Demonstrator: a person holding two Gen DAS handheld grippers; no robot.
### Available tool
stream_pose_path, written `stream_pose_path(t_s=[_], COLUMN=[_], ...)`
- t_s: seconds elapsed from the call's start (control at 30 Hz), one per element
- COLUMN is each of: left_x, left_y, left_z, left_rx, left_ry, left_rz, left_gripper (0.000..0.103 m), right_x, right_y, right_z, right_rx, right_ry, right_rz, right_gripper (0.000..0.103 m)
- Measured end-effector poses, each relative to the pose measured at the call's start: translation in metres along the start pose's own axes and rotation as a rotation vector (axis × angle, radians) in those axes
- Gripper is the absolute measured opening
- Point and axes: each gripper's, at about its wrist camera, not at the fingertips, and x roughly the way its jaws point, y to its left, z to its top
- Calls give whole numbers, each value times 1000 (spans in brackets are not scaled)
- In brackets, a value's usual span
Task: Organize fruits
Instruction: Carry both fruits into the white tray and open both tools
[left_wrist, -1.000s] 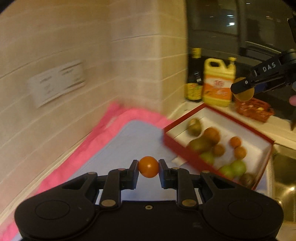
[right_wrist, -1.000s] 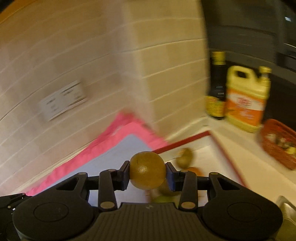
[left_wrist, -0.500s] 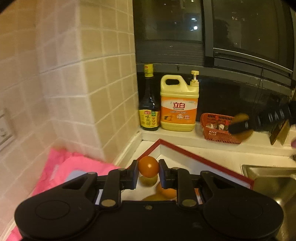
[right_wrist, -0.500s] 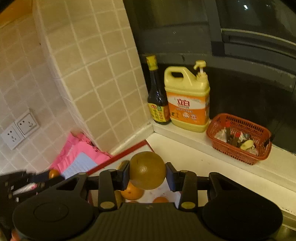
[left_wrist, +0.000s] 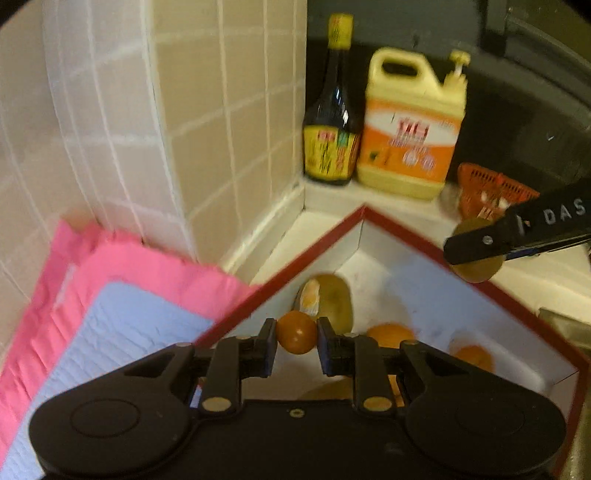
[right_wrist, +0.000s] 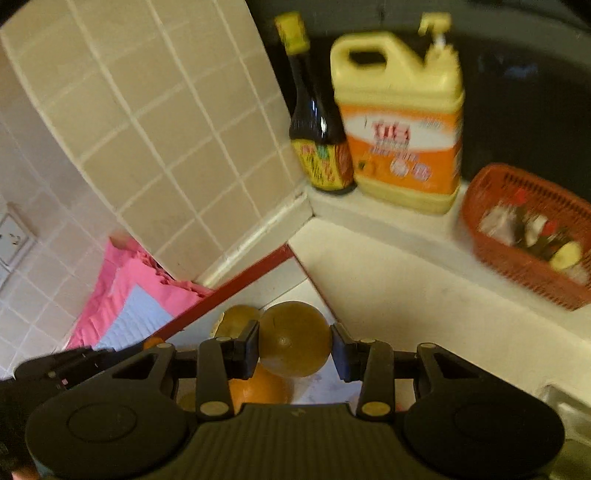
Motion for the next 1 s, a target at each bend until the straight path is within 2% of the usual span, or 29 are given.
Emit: stream_pose_path(t_s=[0.2,0.27,0.57,0.8,0.87,1.0], left_x=[30,37,48,55,54,51], left_y=[16,18,19,10,10,9], left_z=[-8,-11,-14,-14,-14,-14], left_rx=[-29,-26,-9,45,38,34], left_ry=[68,80,101,102,104,102], left_rz=[21,20,27,83,75,80], left_gripper=[26,26,27,28,38,47], right_x=[53,61,71,74,73,70], right_y=[-4,-1,17,19,16,14], right_z=[-8,-11,-18,-21,-21,-20], right_rx=[119,126,70,74,90,102], right_ry=[60,49,38,51,52,53], right_rz=[-14,-46,-125,-149,-143,-142], right_gripper=[42,42,42,44,44,43])
